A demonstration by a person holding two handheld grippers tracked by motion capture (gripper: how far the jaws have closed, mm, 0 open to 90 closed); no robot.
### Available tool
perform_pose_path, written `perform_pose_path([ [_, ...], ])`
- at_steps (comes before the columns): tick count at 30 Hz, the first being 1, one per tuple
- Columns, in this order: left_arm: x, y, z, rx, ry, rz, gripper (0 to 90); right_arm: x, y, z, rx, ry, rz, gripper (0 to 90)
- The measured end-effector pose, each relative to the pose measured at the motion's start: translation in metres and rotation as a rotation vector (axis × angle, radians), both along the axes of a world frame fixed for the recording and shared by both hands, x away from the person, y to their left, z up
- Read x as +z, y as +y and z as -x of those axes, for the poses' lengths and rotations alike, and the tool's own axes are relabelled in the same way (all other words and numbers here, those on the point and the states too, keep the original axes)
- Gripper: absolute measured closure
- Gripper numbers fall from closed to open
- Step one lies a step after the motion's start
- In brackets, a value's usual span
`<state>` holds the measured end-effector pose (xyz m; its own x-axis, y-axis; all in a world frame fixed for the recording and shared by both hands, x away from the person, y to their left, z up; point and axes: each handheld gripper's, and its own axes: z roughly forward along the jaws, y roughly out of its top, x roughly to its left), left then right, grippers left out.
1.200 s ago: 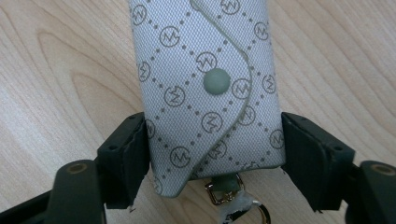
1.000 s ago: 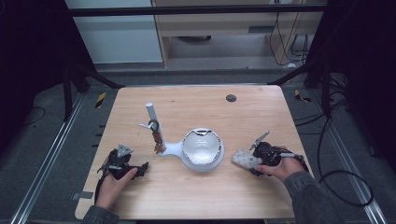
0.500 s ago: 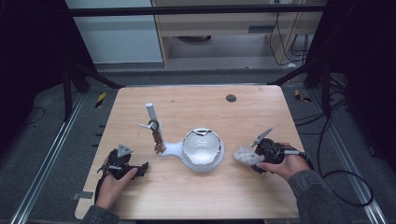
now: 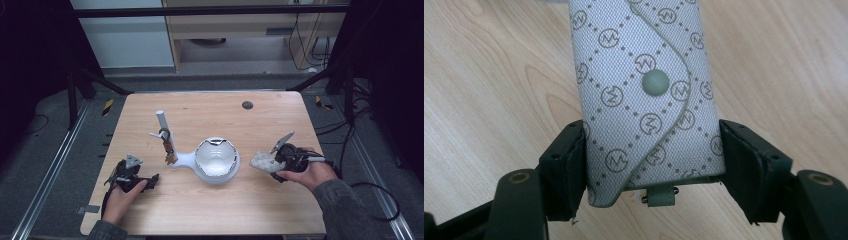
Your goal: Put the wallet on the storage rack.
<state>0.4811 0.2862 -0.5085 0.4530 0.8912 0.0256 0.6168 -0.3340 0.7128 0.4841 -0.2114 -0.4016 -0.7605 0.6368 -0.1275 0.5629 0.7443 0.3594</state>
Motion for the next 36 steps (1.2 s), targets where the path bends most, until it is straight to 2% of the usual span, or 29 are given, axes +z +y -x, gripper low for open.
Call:
perform_pose_path([
  [8, 0.000, 0.000, 0.000, 0.000, 0.000, 0.000, 0.1, 0.023, 0.011, 0.004, 0.031, -0.031, 0.019, 32.4],
  [19, 0.000, 0.000, 0.000, 0.000, 0.000, 0.000, 0.1, 0.045, 0.035, 0.010, 0.089, -0.055, 0.047, 32.5],
  [29, 0.000, 0.000, 0.000, 0.002, -0.002, 0.002, 0.1, 0.053, 0.067, 0.010, 0.160, -0.057, 0.073, 32.5],
  [36, 0.000, 0.000, 0.000, 0.001, -0.003, 0.000, 0.1, 0.050, 0.085, 0.007, 0.183, -0.044, 0.083, 32.4],
])
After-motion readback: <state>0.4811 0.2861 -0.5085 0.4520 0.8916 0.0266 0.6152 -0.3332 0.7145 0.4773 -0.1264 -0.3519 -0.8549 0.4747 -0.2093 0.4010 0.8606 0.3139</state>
